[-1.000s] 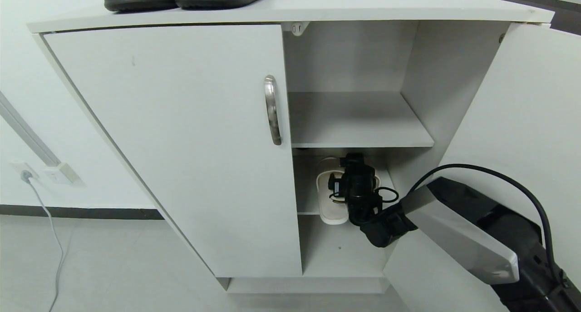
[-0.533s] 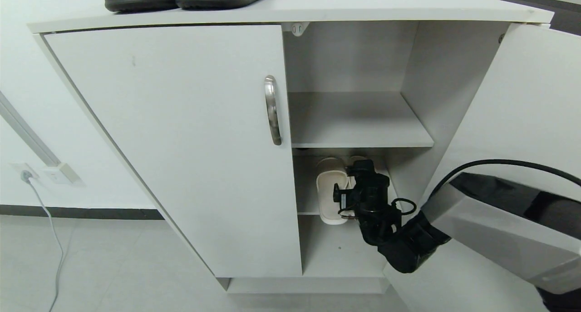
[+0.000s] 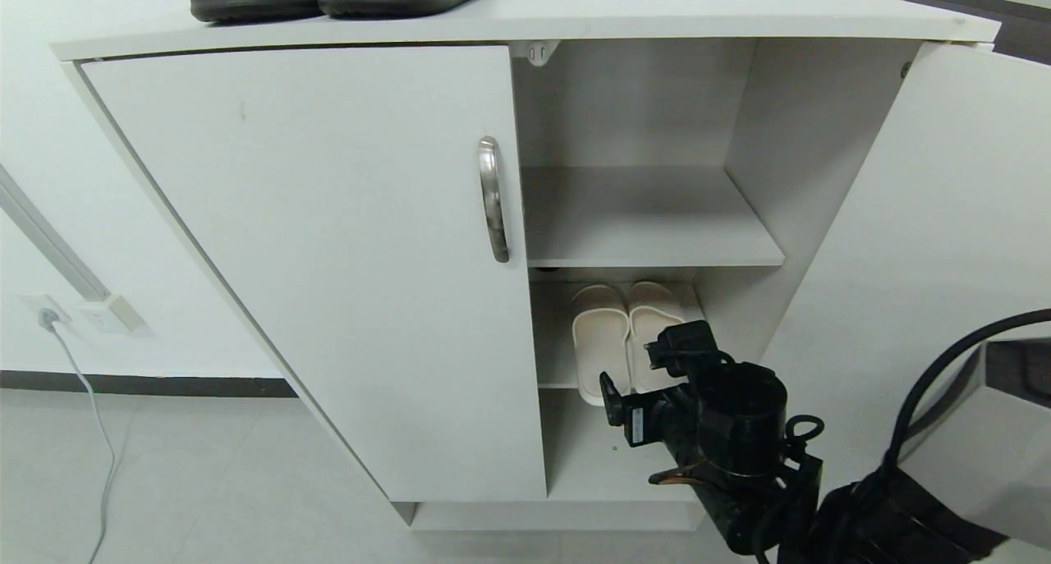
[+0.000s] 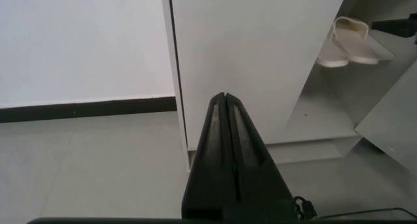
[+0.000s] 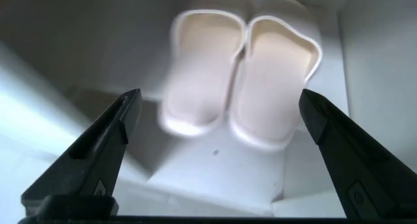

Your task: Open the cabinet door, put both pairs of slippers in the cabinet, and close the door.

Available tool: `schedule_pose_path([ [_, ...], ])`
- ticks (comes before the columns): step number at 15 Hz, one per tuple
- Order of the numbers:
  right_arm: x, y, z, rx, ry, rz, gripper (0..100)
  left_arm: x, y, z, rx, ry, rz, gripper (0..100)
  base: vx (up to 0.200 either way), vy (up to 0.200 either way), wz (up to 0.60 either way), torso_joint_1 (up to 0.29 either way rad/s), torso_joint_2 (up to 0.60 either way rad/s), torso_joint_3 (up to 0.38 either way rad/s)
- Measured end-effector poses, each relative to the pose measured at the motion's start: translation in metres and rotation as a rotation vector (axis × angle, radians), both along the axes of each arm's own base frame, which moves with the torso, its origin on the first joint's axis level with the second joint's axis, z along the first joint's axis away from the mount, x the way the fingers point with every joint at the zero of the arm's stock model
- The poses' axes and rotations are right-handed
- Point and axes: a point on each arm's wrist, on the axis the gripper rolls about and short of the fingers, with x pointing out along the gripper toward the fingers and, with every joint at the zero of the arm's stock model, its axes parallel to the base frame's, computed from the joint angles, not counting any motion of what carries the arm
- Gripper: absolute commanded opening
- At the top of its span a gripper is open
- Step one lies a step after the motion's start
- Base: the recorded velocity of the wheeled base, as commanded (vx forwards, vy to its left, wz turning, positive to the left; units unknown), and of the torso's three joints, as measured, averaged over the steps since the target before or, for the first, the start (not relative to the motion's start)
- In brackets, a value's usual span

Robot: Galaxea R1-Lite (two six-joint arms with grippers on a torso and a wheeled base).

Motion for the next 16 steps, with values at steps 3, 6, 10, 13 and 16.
schedule_pose_path([
  [3, -0.015, -0.003, 0.010, 0.024, -0.009, 0.027, 100, 0.000, 0.000, 0.000, -0.001, 0.000, 0.000, 0, 0.000, 0.000, 0.00, 0.000, 0.00, 0.000],
  [6, -0.017, -0.004, 0.014, 0.031, -0.015, 0.030, 100, 0.000, 0.000, 0.000, -0.001, 0.000, 0.000, 0, 0.000, 0.000, 0.00, 0.000, 0.00, 0.000],
  [10, -0.019, -0.003, 0.015, 0.034, -0.017, 0.036, 100, 0.000, 0.000, 0.000, -0.003, 0.000, 0.001, 0, -0.050, 0.000, 0.00, 0.001, 0.00, 0.002],
  [13, -0.022, -0.001, 0.015, 0.033, -0.017, 0.046, 100, 0.000, 0.000, 0.000, -0.008, 0.001, 0.001, 0, -0.200, 0.000, 0.00, 0.004, 0.00, 0.001],
  [16, -0.024, -0.002, 0.013, 0.025, -0.010, 0.050, 100, 0.000, 0.000, 0.000, -0.006, 0.000, 0.001, 0, -0.133, 0.000, 0.00, 0.000, 0.00, 0.003],
])
